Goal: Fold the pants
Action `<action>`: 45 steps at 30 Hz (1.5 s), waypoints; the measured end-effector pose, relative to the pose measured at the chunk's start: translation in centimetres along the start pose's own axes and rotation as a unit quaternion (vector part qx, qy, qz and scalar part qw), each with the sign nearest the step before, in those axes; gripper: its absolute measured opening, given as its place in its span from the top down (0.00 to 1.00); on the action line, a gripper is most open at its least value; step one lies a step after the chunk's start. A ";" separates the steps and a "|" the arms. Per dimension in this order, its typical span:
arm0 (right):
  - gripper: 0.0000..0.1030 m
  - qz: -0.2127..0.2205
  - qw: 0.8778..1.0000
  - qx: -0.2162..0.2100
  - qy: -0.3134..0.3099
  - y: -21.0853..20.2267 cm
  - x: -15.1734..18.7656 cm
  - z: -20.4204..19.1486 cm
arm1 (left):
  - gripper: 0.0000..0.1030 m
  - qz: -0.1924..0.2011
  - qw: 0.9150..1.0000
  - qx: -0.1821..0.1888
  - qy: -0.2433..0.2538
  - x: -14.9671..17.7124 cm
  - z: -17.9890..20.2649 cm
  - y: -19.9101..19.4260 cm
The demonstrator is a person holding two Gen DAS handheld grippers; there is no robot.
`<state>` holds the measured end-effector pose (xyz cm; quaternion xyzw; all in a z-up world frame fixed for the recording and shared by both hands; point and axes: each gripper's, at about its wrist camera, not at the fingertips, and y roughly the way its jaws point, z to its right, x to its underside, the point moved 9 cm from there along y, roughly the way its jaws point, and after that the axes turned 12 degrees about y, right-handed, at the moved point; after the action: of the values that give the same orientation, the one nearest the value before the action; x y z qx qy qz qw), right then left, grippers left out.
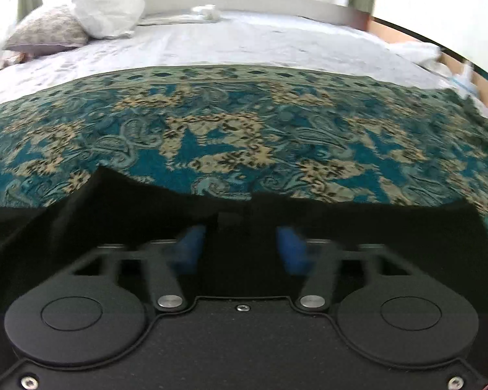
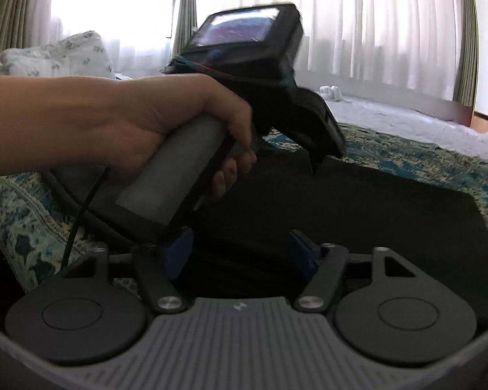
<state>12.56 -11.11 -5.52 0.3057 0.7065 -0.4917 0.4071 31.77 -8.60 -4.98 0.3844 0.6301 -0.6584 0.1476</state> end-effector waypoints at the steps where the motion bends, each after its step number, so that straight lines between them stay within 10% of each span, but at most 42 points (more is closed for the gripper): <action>1: 0.63 0.000 1.000 -0.005 0.000 0.2 -0.1 -0.1 | 0.80 -0.003 1.000 0.006 -0.001 -0.1 -0.1 -0.2; 3: 0.97 0.003 1.000 -0.002 -0.007 0.4 -0.4 -0.3 | 0.92 -0.010 1.000 0.010 -0.001 -0.4 -0.5 -0.7; 33: 0.92 0.001 0.999 -0.027 -0.024 -1.3 1.7 -3.0 | 0.75 0.010 0.999 -0.044 0.020 3.5 -3.2 -3.7; 35: 0.92 0.000 0.999 -0.027 -0.021 -1.3 1.7 -3.0 | 0.68 0.007 0.999 -0.038 0.013 3.4 -3.3 -3.8; 36: 0.91 0.000 0.999 -0.027 -0.022 -1.3 1.7 -3.0 | 0.47 0.007 1.000 -0.029 0.008 3.2 -3.3 -3.9; 37: 0.85 0.001 0.999 -0.026 -0.023 -1.4 1.6 -3.0 | 0.25 0.007 1.000 -0.017 0.001 3.1 -3.3 -4.1; 40: 0.42 0.010 0.999 -0.035 -0.005 -2.1 1.0 -3.2 | 0.15 0.027 0.999 0.010 -0.020 2.4 -3.3 -4.6; 45: 0.31 0.015 0.999 -0.046 -0.011 -2.5 1.2 -4.7 | 0.12 -0.043 0.996 0.068 -0.046 2.6 -2.9 -2.6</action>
<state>8.63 -7.46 -4.62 0.2917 0.7192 -0.4559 0.4357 29.24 -4.71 -4.64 0.3350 0.5927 -0.7223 0.1215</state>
